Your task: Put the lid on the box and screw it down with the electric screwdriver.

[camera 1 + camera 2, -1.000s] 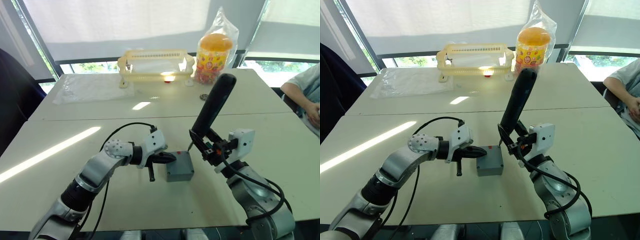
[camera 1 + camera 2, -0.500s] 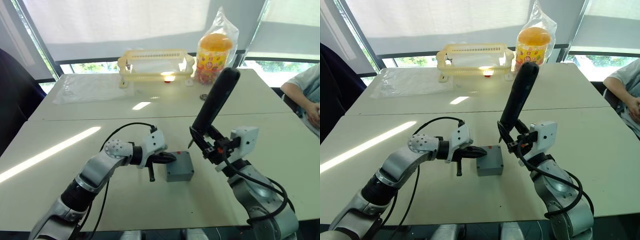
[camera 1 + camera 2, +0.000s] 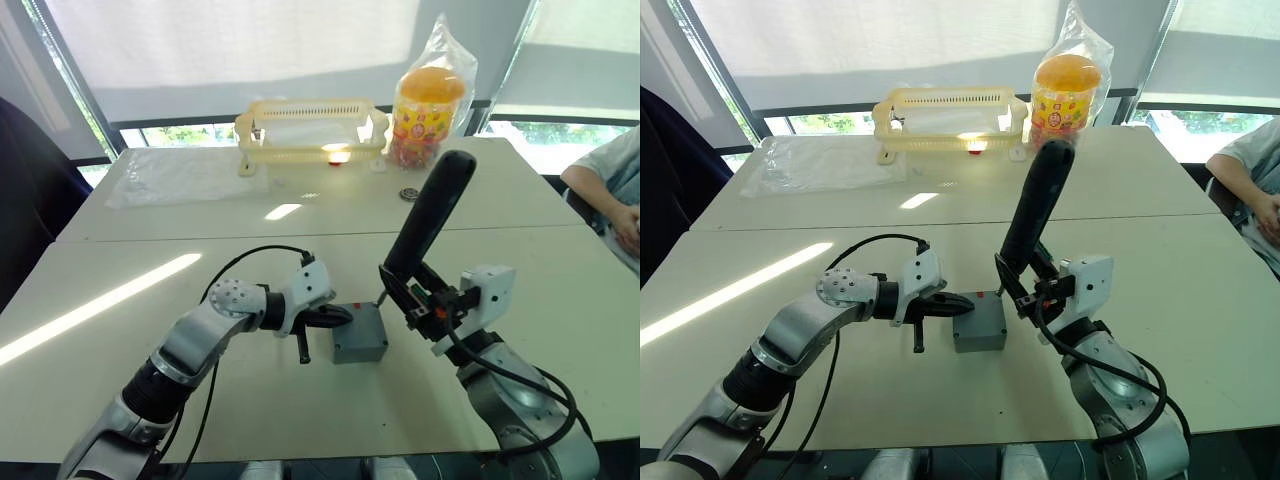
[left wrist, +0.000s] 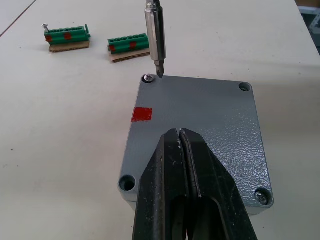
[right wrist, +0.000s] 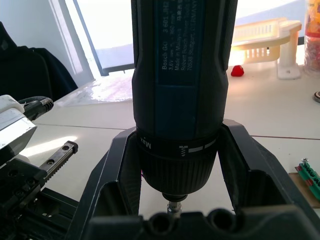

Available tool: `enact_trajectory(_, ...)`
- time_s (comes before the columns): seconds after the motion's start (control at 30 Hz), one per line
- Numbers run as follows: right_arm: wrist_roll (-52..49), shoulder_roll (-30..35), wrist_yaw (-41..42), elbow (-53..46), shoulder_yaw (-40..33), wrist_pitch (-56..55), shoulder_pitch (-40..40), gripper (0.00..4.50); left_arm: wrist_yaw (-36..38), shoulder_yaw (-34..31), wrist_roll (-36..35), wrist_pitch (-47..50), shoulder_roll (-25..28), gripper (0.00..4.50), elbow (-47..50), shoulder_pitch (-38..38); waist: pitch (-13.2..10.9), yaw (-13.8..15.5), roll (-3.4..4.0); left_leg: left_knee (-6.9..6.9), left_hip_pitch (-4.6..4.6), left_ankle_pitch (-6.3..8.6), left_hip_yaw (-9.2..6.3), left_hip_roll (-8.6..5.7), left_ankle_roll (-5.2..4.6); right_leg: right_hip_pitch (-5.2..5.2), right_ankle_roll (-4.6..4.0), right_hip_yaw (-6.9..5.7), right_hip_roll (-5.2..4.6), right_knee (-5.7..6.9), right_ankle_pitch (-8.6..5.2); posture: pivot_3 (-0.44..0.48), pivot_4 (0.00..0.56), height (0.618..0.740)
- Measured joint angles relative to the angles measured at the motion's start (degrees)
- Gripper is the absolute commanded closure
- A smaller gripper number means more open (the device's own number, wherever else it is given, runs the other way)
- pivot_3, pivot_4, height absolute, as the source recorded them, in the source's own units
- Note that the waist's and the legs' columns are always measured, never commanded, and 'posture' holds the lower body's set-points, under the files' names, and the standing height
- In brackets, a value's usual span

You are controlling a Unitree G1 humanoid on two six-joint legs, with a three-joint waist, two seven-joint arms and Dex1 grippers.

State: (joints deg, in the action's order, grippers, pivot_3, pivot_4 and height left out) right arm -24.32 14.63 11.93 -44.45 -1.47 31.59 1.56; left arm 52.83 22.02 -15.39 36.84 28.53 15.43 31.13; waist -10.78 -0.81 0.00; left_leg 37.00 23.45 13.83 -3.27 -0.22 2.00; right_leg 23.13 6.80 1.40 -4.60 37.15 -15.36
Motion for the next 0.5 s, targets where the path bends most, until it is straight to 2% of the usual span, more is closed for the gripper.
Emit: enact_trajectory(0.5,1.6,-0.5,0.0,2.0,0.6,-0.9,-2.2,2.73,0.0,0.1,0.0,0.1,0.0,4.5,0.0,0.0,0.0,0.0,0.0,0.0,0.0,0.0,0.0,0.0,0.0,0.0,0.0,0.0,0.0,0.0,0.0,0.0,0.15,0.74)
